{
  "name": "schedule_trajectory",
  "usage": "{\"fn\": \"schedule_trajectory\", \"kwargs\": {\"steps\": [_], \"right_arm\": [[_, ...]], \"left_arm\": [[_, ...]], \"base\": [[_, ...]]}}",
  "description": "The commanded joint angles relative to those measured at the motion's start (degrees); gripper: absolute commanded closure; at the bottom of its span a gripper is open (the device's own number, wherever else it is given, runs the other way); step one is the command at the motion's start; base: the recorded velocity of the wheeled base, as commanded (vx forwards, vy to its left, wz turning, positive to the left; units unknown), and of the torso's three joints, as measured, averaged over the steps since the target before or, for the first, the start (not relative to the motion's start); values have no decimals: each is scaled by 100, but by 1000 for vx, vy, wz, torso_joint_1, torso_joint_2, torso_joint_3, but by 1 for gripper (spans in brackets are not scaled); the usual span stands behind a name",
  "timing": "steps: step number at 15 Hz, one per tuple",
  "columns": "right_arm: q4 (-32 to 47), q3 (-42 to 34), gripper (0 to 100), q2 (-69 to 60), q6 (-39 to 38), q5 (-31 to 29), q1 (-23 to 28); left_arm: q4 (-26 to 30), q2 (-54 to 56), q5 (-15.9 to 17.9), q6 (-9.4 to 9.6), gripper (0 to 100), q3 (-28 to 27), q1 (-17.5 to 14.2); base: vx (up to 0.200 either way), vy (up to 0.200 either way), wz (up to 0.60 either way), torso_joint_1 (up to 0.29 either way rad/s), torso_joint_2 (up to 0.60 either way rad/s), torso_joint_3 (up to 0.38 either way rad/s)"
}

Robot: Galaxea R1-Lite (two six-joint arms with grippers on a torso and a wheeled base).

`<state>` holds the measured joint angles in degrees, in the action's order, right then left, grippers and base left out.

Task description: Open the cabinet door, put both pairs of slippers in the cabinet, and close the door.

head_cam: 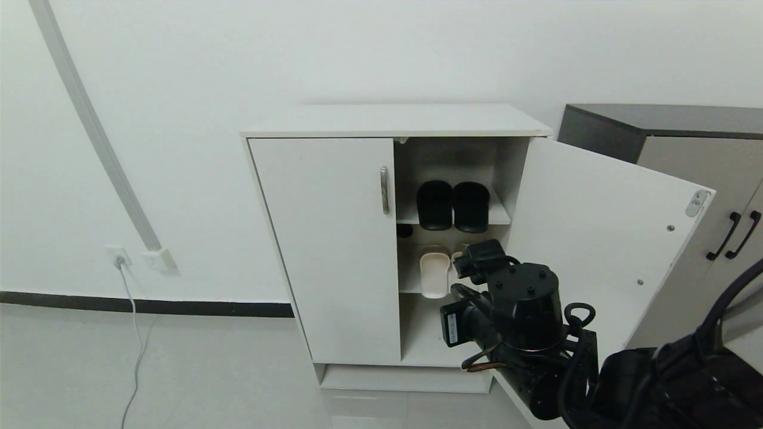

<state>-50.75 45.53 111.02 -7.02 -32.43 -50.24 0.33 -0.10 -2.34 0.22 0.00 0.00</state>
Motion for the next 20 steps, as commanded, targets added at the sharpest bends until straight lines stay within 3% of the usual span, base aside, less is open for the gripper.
{"fn": "schedule_trajectory", "kwargs": {"steps": [1, 20], "right_arm": [[-5, -9, 100, -1, -1, 0, -4], [-5, 61, 100, -10, 17, 8, 119]], "left_arm": [[2, 1, -3, 4, 100, 0, 0], [2, 1, -3, 4, 100, 0, 0]], "base": [[0, 0, 0, 110, -442, -344], [0, 0, 0, 179, -500, -322]]}}
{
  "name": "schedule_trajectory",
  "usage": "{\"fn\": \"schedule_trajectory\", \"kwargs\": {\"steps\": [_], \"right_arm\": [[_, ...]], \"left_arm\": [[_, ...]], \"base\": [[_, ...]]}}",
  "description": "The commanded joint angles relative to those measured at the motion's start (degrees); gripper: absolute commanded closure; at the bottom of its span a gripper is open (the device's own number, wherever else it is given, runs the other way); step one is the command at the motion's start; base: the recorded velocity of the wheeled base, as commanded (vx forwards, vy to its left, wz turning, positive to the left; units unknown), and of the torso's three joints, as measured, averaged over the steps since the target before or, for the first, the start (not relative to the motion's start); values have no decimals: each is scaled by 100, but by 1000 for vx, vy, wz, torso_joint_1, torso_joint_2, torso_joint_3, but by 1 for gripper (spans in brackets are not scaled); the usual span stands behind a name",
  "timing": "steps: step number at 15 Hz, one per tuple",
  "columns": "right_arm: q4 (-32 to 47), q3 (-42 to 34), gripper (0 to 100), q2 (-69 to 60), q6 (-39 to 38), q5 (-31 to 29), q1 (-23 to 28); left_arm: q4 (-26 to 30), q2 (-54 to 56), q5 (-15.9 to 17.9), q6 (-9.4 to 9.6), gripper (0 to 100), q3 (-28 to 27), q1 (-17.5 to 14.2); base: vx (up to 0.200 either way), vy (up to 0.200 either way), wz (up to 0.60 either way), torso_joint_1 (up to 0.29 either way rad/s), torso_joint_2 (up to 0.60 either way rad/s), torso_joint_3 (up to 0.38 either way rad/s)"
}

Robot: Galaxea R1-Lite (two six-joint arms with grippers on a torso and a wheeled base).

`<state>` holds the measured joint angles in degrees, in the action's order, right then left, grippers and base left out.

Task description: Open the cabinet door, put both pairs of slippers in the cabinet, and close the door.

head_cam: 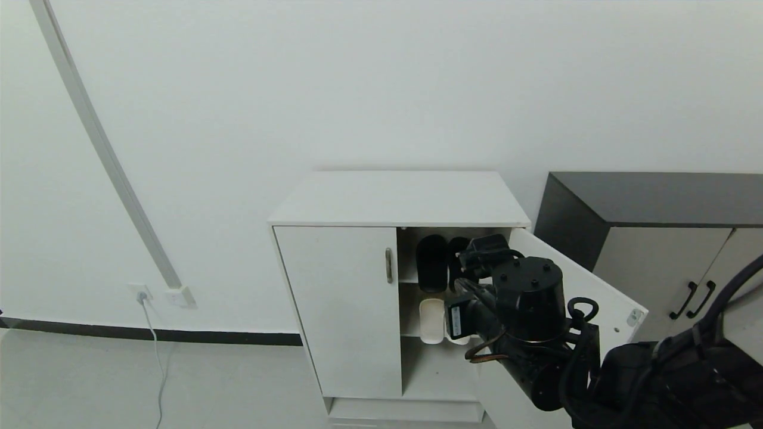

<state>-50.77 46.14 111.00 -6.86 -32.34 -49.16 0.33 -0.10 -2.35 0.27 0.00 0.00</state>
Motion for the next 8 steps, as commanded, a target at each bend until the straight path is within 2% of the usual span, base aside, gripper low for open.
{"fn": "schedule_trajectory", "kwargs": {"steps": [1, 6, 8], "right_arm": [[-3, 0, 100, -8, 1, 0, 30], [-3, -9, 100, -17, 1, 0, 21], [-3, -26, 100, -17, -8, 0, 21]], "left_arm": [[2, 1, -2, 0, 100, 0, 0], [2, 1, 7, 0, 100, 0, 0], [2, 1, 7, 0, 100, 0, 0]], "base": [[0, 0, 0, 251, -564, -334], [0, 0, 0, 251, -581, -329], [0, 0, 0, 202, -437, -244]]}}
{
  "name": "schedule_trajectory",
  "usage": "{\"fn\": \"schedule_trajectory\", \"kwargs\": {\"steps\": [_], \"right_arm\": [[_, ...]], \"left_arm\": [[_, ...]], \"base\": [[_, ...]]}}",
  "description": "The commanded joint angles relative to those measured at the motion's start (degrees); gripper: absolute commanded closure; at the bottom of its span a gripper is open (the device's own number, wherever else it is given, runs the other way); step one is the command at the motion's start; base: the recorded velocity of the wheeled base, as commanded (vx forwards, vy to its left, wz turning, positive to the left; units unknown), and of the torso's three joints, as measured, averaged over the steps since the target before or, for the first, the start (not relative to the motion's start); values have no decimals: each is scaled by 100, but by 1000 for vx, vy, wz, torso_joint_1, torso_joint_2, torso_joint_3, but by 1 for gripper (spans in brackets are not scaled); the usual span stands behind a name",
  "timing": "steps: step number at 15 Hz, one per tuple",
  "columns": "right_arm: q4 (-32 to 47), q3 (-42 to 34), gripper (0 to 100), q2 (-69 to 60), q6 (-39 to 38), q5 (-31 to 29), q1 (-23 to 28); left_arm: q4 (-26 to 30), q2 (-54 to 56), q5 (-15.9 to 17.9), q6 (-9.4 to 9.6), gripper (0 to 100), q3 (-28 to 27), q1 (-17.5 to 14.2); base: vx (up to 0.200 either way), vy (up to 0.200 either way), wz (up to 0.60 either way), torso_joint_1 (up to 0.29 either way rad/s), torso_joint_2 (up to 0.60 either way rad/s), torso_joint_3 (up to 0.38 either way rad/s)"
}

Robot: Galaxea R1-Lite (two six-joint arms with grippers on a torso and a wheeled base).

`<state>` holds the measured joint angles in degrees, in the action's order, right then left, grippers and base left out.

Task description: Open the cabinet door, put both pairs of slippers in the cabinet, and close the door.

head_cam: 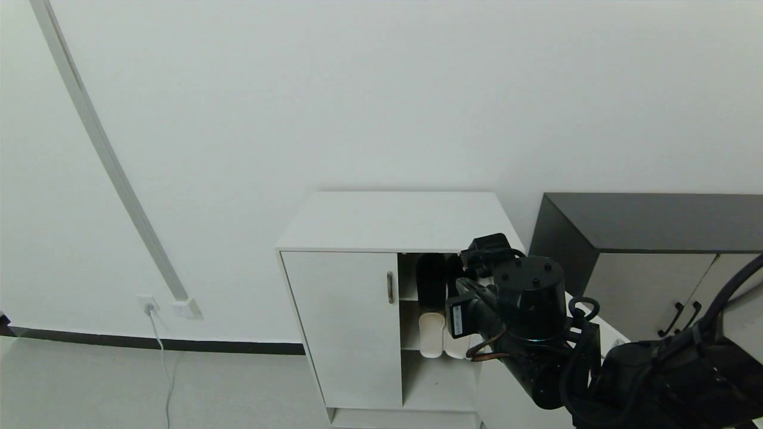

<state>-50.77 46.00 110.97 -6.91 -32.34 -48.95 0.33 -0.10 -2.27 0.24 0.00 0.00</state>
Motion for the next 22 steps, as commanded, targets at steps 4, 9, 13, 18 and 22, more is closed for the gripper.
{"fn": "schedule_trajectory", "kwargs": {"steps": [4, 9, 13, 18, 22], "right_arm": [[-3, -20, 100, -14, 6, -9, 17], [-3, -64, 100, 12, 111, 0, 34], [-3, -82, 100, 12, 120, 9, 43], [-3, -108, 100, 12, 129, 9, 52], [-3, -100, 100, 12, 129, 0, 131]], "left_arm": [[2, 1, -2, 2, 100, 0, 0], [2, 1, -11, 2, 100, 0, 0], [2, 1, -2, 2, 100, 0, 0], [2, 1, -2, 2, 100, 0, 0], [2, 1, -2, 2, 100, 0, 0]], "base": [[0, 0, 0, 178, -387, -206], [0, 0, 0, 58, -131, -65], [0, 0, 0, 0, 0, 0], [0, 0, -480, 0, -4, 2], [0, 0, -600, 8, 2, -1]]}}
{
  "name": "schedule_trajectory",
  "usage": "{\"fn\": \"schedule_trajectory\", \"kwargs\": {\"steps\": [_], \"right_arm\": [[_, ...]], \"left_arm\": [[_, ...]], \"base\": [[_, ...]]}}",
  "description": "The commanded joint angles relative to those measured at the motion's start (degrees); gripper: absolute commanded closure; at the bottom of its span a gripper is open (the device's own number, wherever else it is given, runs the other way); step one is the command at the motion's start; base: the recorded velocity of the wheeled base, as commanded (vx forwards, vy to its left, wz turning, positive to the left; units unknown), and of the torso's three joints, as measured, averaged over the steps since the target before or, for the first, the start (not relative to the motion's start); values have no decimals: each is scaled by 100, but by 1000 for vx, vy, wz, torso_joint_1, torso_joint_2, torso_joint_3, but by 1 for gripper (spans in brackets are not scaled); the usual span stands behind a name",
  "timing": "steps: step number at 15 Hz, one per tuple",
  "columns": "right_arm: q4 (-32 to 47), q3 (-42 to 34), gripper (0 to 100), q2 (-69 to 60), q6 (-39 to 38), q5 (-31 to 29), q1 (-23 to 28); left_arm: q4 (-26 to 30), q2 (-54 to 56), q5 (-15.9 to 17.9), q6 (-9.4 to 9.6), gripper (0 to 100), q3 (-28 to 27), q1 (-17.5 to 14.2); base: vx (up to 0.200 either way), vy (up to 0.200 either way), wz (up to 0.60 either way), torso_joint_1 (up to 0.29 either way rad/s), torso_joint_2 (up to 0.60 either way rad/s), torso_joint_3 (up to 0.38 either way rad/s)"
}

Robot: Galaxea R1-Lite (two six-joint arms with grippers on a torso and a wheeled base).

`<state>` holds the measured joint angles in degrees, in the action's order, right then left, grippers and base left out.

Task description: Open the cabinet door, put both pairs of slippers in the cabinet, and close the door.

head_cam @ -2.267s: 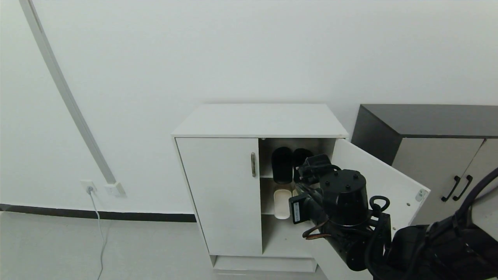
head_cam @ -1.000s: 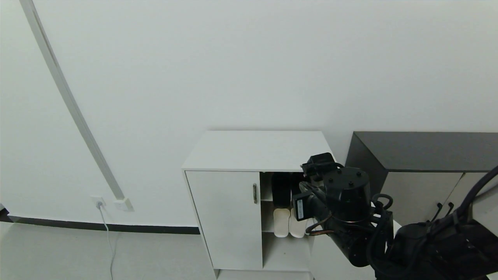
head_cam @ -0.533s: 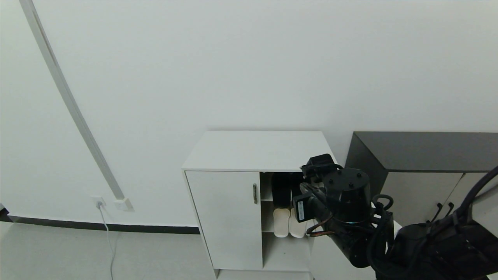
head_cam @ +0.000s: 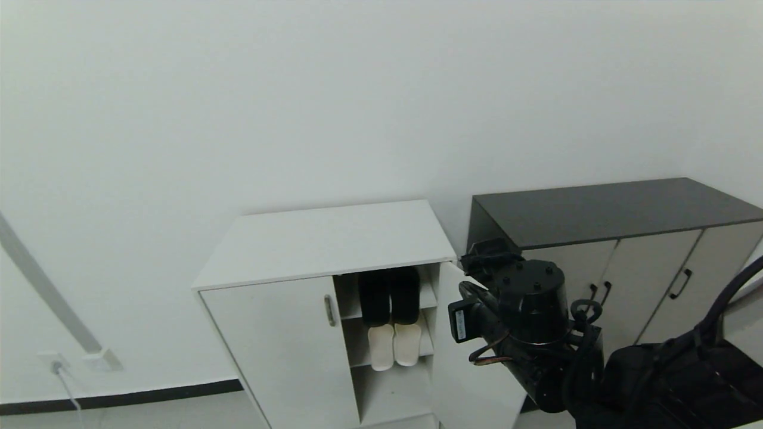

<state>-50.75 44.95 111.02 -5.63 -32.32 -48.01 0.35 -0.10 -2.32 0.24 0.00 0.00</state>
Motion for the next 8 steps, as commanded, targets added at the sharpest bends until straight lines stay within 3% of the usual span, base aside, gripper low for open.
{"fn": "schedule_trajectory", "kwargs": {"steps": [1, 7, 8], "right_arm": [[-5, -3, 100, -1, 1, 6, 37], [-5, -12, 100, 7, 1, 6, 37], [-5, -12, 100, 7, 1, 6, 37]], "left_arm": [[0, 1, 3, 2, 100, 0, 0], [0, 1, -6, 2, 100, 0, 0], [0, 1, -6, -7, 100, 0, 0]], "base": [[0, 0, 0, 0, 0, 0], [0, 0, 0, 0, 0, 0], [-200, 0, 0, -2, -2, -2]]}}
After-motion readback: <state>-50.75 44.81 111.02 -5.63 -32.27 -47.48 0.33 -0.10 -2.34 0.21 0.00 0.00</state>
